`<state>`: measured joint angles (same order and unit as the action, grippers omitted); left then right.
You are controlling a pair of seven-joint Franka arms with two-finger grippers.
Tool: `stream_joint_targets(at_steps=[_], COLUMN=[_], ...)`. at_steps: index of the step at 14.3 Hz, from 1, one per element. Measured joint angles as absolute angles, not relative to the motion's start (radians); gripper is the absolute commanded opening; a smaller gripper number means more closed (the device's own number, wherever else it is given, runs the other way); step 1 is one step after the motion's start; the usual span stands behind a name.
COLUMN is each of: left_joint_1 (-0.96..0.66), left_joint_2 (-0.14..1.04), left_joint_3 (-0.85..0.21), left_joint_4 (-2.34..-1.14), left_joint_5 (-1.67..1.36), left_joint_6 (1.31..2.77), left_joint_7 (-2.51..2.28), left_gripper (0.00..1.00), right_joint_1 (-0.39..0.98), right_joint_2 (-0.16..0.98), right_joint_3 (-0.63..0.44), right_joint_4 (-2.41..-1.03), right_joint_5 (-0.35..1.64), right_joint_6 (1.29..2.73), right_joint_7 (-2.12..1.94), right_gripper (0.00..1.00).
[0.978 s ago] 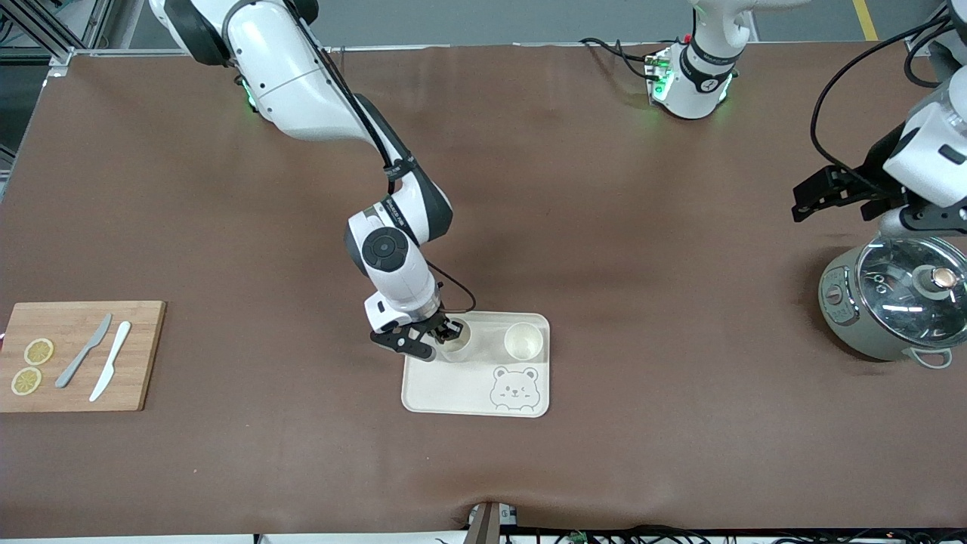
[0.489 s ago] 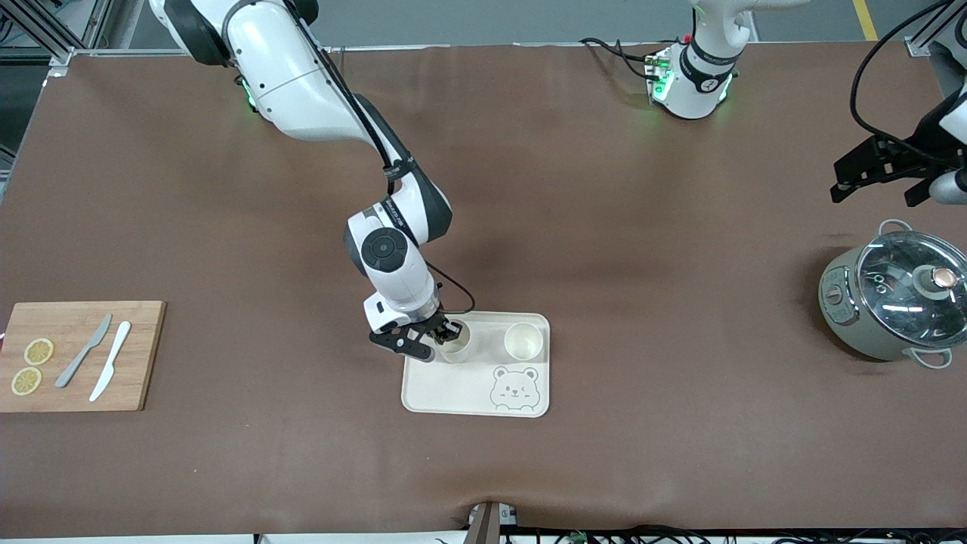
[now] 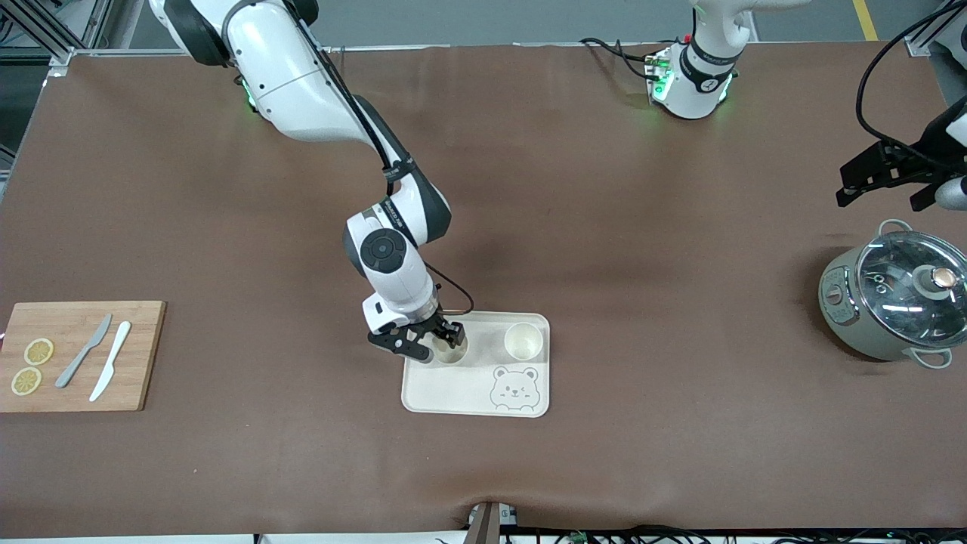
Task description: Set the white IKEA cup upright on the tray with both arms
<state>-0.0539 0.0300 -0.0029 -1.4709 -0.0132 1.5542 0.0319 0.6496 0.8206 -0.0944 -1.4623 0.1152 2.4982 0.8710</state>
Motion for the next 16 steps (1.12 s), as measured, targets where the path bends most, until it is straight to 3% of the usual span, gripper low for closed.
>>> stream_joint_targets(at_steps=[9, 16], left_joint_1=[-0.094, -0.094], left_joint_2=[0.040, 0.040], left_joint_3=[0.034, 0.058], left_joint_4=[-1.465, -1.452], left_joint_5=[-0.013, -0.013], left_joint_6=[1.565, 1.566], left_joint_7=[0.072, 0.138], left_gripper=[1.00, 1.00], right_joint_1=[0.650, 0.652], right_joint_2=[0.814, 0.673], right_joint_3=[-0.096, -0.096], right_joint_4=[-1.444, -1.408], right_joint_5=[0.095, 0.095], right_joint_6=[2.487, 2.253], right_joint_7=[0.871, 0.871], right_gripper=[1.00, 1.00])
